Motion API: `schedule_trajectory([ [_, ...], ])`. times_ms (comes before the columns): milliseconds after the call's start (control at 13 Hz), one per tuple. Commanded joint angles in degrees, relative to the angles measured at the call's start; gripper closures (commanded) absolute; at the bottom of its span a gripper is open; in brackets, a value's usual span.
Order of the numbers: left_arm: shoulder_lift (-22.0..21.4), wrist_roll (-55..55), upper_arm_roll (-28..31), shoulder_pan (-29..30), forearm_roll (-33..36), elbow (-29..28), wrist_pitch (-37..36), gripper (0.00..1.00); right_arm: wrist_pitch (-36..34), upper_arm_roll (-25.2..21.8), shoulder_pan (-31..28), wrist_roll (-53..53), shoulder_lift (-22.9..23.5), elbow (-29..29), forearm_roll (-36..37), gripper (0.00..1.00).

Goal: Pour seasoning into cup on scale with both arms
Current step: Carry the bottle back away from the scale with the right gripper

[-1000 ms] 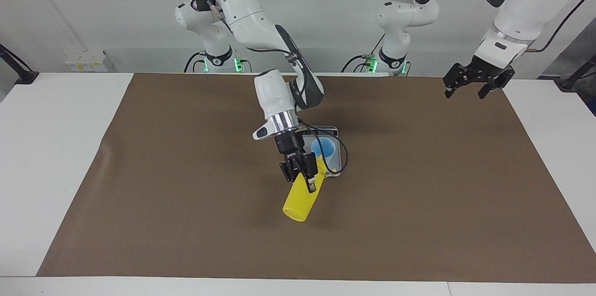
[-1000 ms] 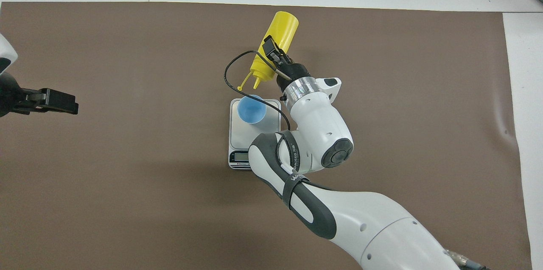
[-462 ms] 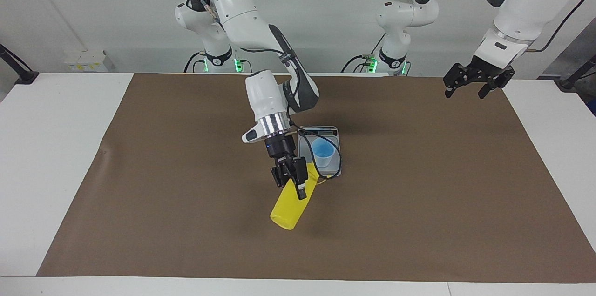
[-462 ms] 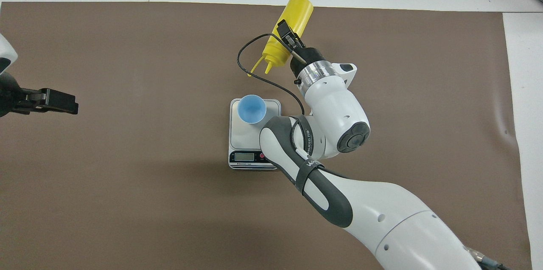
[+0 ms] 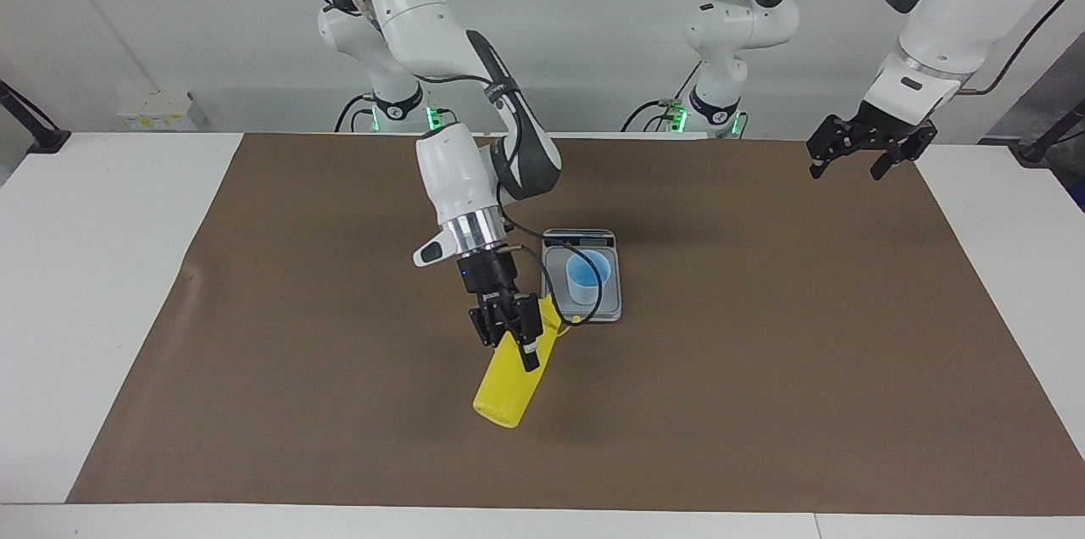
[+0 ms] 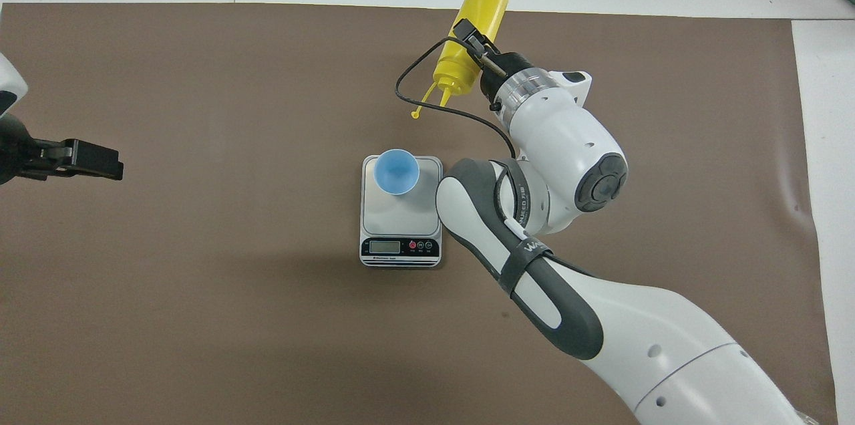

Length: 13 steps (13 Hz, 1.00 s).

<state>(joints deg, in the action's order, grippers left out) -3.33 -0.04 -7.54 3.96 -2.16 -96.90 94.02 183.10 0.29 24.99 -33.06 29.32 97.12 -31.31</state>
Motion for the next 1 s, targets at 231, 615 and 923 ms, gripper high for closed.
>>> schedule_trajectory([
  [231,-1.68,0.74,-0.46,0.96,-1.0,-1.71,0.47,0.0,-7.83,-0.02,-2.66,2.39,-4.88,1.49,0.73,1.0],
  [615,-1.68,0.74,-0.46,0.96,-1.0,-1.71,0.47,0.0,-18.73,-0.37,-6.44,2.21,-8.13,1.49,0.73,1.0],
  [923,-1.68,0.74,-0.46,0.96,-1.0,-1.71,0.47,0.0,-27.42,-3.53,-6.97,2.21,-10.06,1.14,2.47,1.0],
])
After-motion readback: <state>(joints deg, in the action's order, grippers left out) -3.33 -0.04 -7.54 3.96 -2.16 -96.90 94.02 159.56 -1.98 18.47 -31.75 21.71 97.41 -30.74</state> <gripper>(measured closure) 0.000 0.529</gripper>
